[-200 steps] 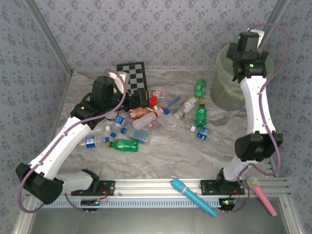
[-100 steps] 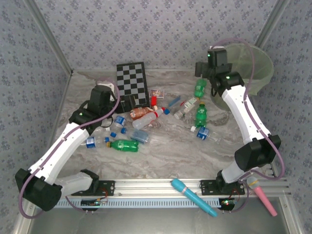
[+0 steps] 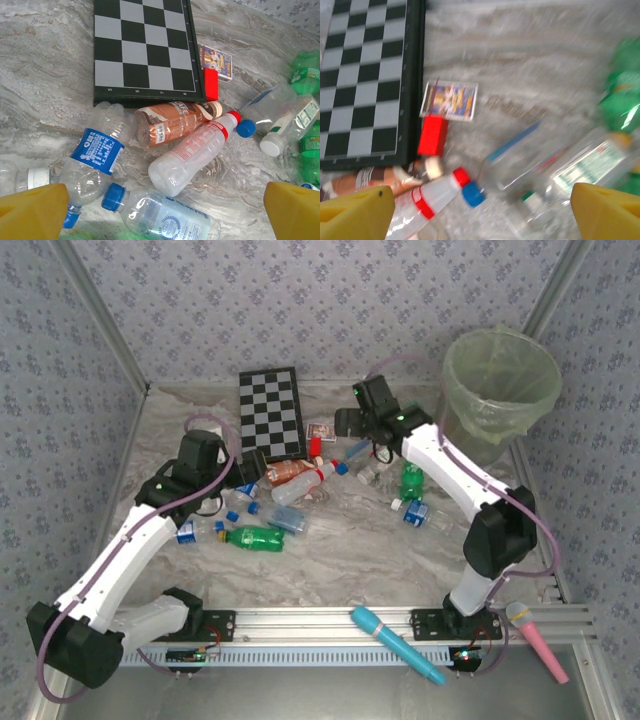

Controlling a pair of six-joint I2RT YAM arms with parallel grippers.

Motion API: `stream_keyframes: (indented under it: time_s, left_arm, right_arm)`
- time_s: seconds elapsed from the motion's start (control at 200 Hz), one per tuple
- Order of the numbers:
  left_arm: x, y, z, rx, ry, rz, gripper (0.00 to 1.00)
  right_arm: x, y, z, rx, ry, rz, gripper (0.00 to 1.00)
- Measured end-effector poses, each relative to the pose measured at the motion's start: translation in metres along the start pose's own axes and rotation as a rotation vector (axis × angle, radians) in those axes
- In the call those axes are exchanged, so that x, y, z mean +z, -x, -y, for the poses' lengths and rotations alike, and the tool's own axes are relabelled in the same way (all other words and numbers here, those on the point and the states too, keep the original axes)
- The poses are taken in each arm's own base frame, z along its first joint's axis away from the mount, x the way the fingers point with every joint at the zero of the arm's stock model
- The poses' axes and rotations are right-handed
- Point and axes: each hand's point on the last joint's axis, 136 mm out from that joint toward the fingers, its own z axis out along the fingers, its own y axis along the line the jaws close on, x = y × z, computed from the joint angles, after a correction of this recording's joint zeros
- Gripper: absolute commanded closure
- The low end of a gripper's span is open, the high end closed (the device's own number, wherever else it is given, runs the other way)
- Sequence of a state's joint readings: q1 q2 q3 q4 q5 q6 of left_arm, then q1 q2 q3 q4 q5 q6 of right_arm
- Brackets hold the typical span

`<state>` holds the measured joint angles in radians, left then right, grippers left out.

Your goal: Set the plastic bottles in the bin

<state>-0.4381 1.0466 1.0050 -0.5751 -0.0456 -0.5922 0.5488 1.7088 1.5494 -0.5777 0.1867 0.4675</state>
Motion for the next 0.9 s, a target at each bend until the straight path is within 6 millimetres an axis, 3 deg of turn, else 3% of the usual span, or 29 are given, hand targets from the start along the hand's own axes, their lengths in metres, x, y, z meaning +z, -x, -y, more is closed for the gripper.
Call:
stream_keyframes:
  time_s: [0.16,0.52,0.735,0.9]
  left_arm:
    - [-0.006,0.0,0.005,0.004,-0.034,0.001,0.0]
    - [-0.025,-0.013,-0.001,0.007,-0.049,-0.009,0.0]
    - [-0.039,-0.015,-0.003,0.006,-0.058,0.005,0.0]
    - [-0.045,-0.019,-0.006,0.007,-0.054,0.0,0.0]
  right_arm:
    - [0.028,-0.038,-0.015,0.171,0.053,-0.108,0.21]
    - [0.076,-0.098,-0.044,0.521,0.145,-0.261,0.3]
    - [0.095,-0.122,-0.068,0.641,0.191,-0.33,0.33]
    - [0.104,-0.138,-0.074,0.706,0.193,-0.371,0.33]
